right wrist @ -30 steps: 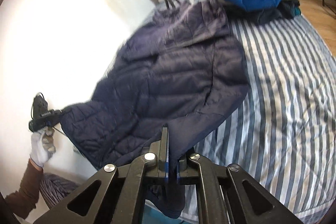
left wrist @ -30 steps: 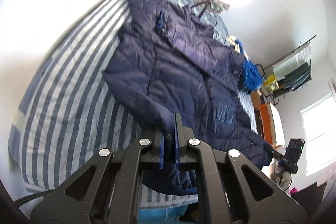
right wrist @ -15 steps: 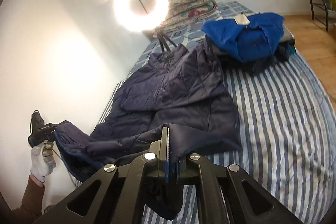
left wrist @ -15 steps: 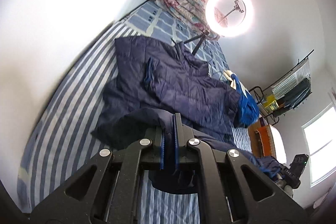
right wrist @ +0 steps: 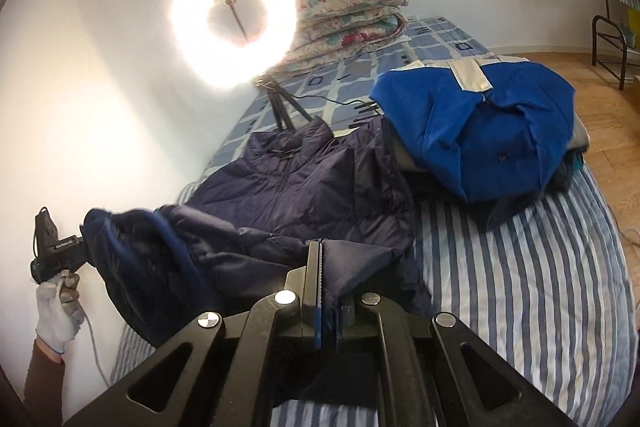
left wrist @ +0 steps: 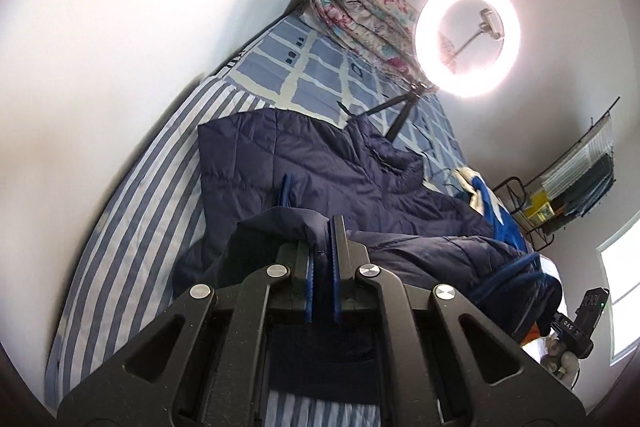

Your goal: Fold large clothes

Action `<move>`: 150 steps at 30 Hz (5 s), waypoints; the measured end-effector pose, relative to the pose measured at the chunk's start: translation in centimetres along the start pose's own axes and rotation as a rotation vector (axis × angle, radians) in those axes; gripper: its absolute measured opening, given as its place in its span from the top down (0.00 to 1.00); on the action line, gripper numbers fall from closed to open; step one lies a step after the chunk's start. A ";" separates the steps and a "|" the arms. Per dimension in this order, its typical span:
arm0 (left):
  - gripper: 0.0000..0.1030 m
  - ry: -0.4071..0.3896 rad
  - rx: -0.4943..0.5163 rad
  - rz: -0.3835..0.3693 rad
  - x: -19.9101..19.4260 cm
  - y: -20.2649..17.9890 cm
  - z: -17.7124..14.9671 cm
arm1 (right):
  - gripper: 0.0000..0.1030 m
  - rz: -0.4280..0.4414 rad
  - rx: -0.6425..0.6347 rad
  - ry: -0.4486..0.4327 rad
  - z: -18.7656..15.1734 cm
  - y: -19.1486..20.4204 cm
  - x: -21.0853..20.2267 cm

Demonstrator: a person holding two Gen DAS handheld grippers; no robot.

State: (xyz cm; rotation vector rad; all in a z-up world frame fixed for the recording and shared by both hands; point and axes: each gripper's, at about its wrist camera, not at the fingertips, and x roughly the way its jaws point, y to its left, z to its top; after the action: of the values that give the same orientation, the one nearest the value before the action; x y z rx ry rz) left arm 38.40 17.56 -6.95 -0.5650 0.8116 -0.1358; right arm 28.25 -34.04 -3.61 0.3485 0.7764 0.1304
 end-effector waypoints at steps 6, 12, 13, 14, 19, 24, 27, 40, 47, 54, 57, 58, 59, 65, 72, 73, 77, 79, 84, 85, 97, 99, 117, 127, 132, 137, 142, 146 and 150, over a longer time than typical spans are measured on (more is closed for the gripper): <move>0.97 0.002 0.022 0.060 6.2 0.6 2.3 | 0.99 -0.061 -0.004 0.007 3.0 -1.7 5.6; 0.97 0.042 0.042 0.109 13.2 2.2 3.2 | 0.99 -0.139 -0.023 0.053 4.4 -3.6 12.0; 0.97 0.049 0.043 0.116 14.1 2.5 3.1 | 0.99 -0.150 -0.029 0.061 4.3 -3.8 12.8; 0.97 0.054 0.042 0.121 14.9 2.8 3.1 | 0.99 -0.160 -0.036 0.067 4.3 -4.0 13.5; 0.97 0.067 0.068 0.133 17.3 3.3 3.0 | 0.99 -0.164 -0.051 0.097 3.9 -5.0 15.9; 0.93 0.102 0.072 0.112 18.2 3.5 3.3 | 0.97 -0.134 -0.066 0.111 3.7 -5.4 16.2; 0.72 0.112 0.066 0.081 17.9 3.5 3.8 | 0.87 -0.106 -0.064 0.100 3.8 -5.6 15.7; 0.45 0.019 0.116 0.060 12.5 4.7 7.2 | 0.40 -0.086 -0.116 -0.035 3.2 -7.3 9.5; 0.45 0.195 0.164 0.114 16.8 6.1 5.2 | 0.37 -0.116 -0.169 0.029 3.2 -6.8 12.2; 0.70 0.193 0.254 0.178 18.6 4.5 3.8 | 0.64 -0.121 -0.194 0.075 3.0 -6.2 13.9; 0.95 0.180 0.291 0.205 18.6 3.9 3.5 | 0.84 -0.117 -0.205 0.078 2.9 -5.6 13.6; 0.96 0.174 0.299 0.207 18.6 3.8 3.4 | 0.89 -0.109 -0.217 0.079 2.9 -5.4 13.5; 0.97 0.166 0.311 0.208 18.5 3.6 3.3 | 0.94 -0.110 -0.230 0.082 2.8 -5.1 13.4; 1.00 0.090 0.386 0.244 17.0 2.4 3.0 | 0.99 -0.180 -0.317 0.053 2.3 -3.1 12.5; 1.00 -0.012 0.388 0.252 14.1 1.8 5.6 | 1.00 -0.253 -0.388 -0.085 3.7 -0.3 8.6; 1.00 -0.024 0.385 0.257 14.1 1.7 6.2 | 1.00 -0.261 -0.392 -0.097 4.2 -0.1 8.5; 1.00 -0.053 0.370 0.271 14.9 0.7 8.3 | 1.00 -0.316 -0.383 -0.117 6.5 0.3 9.4; 1.00 -0.070 0.371 0.280 15.8 -0.2 9.4 | 1.00 -0.346 -0.379 -0.126 7.9 0.4 10.4; 1.00 -0.091 0.350 0.327 20.1 -1.6 11.7 | 1.00 -0.441 -0.384 -0.123 10.7 0.4 14.1; 1.00 -0.085 0.344 0.339 21.0 -1.7 11.8 | 1.00 -0.459 -0.389 -0.116 11.0 0.5 14.9; 0.72 0.005 0.292 0.501 27.5 0.1 9.4 | 0.91 -0.552 -0.417 -0.034 10.4 -0.1 19.0; 0.68 -0.041 0.327 0.497 25.9 -0.7 9.3 | 0.73 -0.522 -0.407 -0.056 10.6 0.0 17.9; 0.64 0.117 0.680 0.202 25.8 -17.0 -6.3 | 0.25 -0.253 -0.037 0.014 -7.0 -3.4 5.4; 0.64 0.142 0.677 0.249 28.9 -15.9 -7.4 | 0.23 -0.093 0.139 0.094 -9.6 -4.7 9.4; 0.64 0.060 0.632 0.170 22.3 -15.4 -8.9 | 0.21 -0.076 0.210 0.076 -9.3 -5.1 9.8; 0.64 0.070 0.610 0.173 21.5 -14.0 -11.8 | 0.21 -0.075 0.348 0.077 -9.2 -6.4 10.9; 0.64 0.089 0.610 0.195 23.5 -13.1 -13.9 | 0.21 -0.120 0.397 0.094 -9.6 -6.1 12.4; 0.64 0.094 0.604 0.187 23.3 -13.0 -13.8 | 0.25 -0.178 0.441 0.065 -9.1 -6.2 13.2; 0.64 0.051 0.503 0.120 19.2 -11.4 -13.4 | 0.70 -0.206 0.411 0.080 -8.0 -5.4 14.1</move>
State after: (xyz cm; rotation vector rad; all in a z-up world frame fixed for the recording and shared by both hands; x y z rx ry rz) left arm 43.05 -4.04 -20.73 -0.0381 0.8208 -0.2360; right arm 32.52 -33.60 -20.14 0.6516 0.9133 -0.2135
